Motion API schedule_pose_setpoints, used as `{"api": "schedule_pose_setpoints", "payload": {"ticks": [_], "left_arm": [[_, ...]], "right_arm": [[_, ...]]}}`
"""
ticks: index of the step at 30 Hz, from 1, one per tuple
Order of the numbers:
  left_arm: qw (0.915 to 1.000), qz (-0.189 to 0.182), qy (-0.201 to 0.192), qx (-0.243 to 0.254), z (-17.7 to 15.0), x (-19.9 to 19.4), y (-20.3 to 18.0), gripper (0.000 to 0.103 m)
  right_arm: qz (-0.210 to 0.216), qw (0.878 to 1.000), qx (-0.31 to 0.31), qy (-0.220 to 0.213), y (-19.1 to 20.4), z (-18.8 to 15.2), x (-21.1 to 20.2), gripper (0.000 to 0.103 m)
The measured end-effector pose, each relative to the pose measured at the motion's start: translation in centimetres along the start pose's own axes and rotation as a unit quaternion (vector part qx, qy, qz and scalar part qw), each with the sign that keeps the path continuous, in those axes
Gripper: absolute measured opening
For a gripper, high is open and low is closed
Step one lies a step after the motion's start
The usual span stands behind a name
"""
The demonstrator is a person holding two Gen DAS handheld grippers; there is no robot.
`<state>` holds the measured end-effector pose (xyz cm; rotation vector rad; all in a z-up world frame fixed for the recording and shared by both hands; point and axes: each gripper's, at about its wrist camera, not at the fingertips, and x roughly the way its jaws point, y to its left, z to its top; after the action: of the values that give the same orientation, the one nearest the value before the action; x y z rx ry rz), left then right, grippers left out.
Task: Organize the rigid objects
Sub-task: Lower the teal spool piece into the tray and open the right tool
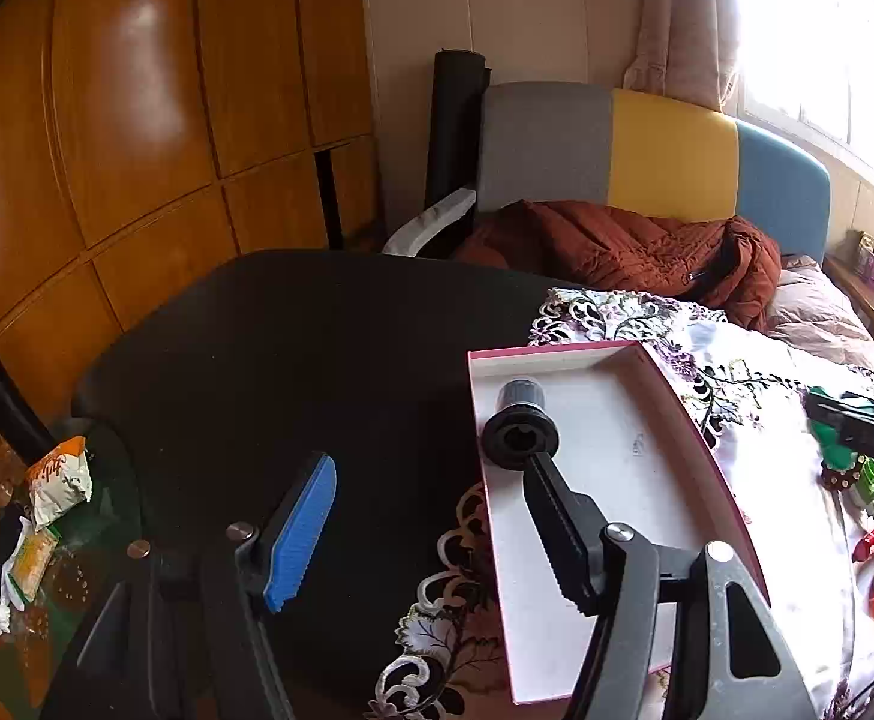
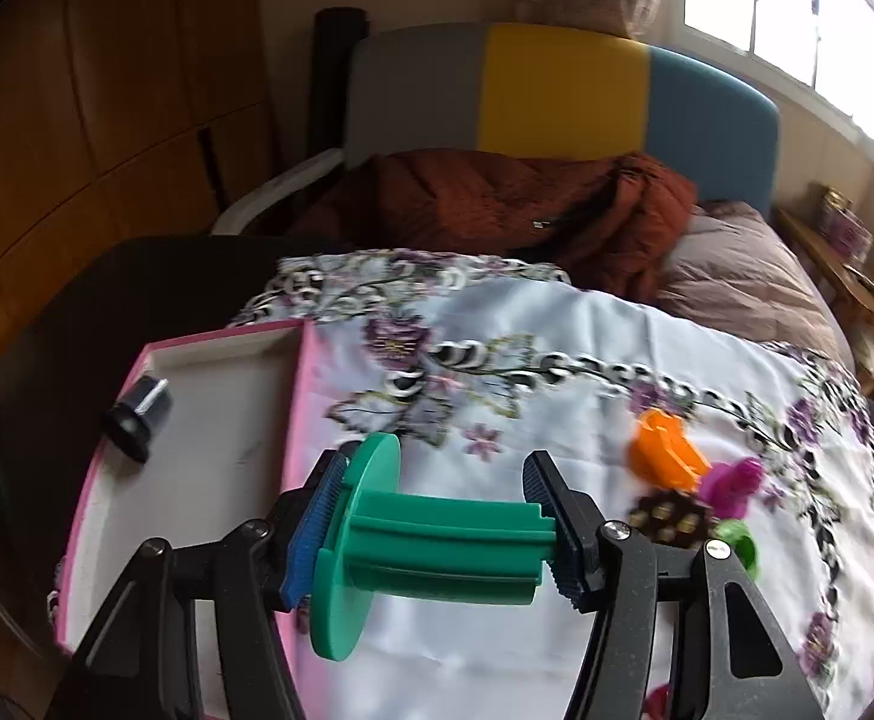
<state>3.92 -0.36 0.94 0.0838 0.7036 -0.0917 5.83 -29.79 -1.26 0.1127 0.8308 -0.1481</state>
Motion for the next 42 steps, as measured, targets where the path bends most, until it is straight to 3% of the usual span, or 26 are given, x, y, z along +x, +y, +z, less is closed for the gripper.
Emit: {"api": "schedule_pose_setpoints", "payload": {"ticks": [7,16,21,25,31,39,42], "left_arm": [[0.9999,0.005,0.007,-0.006,-0.2,0.4,1.2,0.066],[0.9998,0.006,0.016,-0.012,-0.5,1.2,1.9,0.066],[0.9995,0.003,0.025,-0.017,-0.6,1.8,2.1,0.066],[0.9993,-0.003,0.030,-0.022,-0.8,2.2,2.3,0.066],[0.9986,-0.021,0.040,-0.028,-1.3,2.4,2.1,0.066],[0.9954,-0.074,0.055,-0.025,-2.0,2.4,0.4,0.066],[0.9932,-0.097,0.062,-0.018,-2.3,2.3,-0.7,0.066]], "right_arm": [[0.030,0.998,-0.049,0.029,7.7,1.8,4.6,0.061],[0.029,0.993,-0.084,0.083,11.7,2.4,10.4,0.062],[0.033,0.992,-0.092,0.081,12.6,2.2,10.5,0.067],[0.040,0.994,-0.087,0.060,12.3,2.0,8.7,0.068],[0.038,0.997,-0.058,0.031,9.7,1.3,5.3,0.078],[0.004,1.000,-0.015,0.019,4.1,-1.8,1.6,0.086],[-0.028,0.999,-0.008,0.019,2.1,-3.1,0.4,0.087]]}}
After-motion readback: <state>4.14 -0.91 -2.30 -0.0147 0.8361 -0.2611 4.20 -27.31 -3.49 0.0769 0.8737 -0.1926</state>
